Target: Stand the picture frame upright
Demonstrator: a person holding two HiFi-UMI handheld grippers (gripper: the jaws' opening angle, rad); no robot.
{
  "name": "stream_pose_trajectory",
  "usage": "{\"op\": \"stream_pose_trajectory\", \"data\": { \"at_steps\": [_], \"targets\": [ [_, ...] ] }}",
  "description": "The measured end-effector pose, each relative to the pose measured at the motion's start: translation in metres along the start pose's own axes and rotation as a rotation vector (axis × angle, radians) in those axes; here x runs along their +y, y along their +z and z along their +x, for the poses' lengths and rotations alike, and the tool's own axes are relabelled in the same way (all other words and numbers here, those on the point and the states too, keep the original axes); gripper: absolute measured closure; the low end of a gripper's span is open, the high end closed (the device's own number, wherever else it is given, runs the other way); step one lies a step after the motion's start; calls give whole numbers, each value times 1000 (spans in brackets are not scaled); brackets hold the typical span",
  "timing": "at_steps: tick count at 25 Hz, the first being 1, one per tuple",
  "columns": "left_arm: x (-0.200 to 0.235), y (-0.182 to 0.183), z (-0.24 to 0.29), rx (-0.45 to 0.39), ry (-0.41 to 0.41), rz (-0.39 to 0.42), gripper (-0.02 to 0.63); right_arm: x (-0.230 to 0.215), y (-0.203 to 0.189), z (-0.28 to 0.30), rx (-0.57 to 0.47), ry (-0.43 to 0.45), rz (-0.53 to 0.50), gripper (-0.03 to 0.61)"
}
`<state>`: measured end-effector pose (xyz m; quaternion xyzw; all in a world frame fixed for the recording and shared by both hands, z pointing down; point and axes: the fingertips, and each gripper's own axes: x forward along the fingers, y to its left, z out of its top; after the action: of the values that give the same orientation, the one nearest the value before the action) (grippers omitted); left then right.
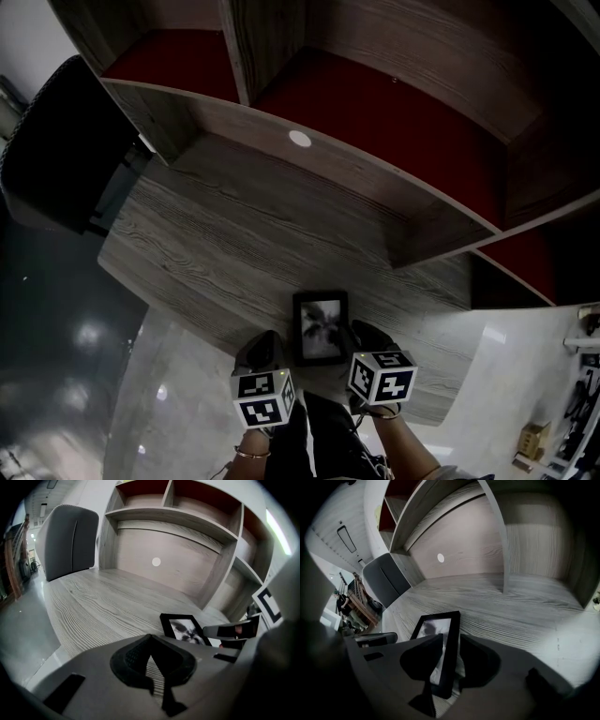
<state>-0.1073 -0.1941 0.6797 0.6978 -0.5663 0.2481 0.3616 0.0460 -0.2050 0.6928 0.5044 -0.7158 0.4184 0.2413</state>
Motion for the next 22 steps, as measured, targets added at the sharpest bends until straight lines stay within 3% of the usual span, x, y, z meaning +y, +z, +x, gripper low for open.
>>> {"op": "stream_pose_trajectory", "data": {
  "at_steps": [15,22],
  "targets": [
    [11,-6,0,3,23,-26,604,0,-4,10,71,18,11,476],
    [8,-8,0,7,16,-15,604,-1,-4,8,32,-4,17,492]
  ]
}}
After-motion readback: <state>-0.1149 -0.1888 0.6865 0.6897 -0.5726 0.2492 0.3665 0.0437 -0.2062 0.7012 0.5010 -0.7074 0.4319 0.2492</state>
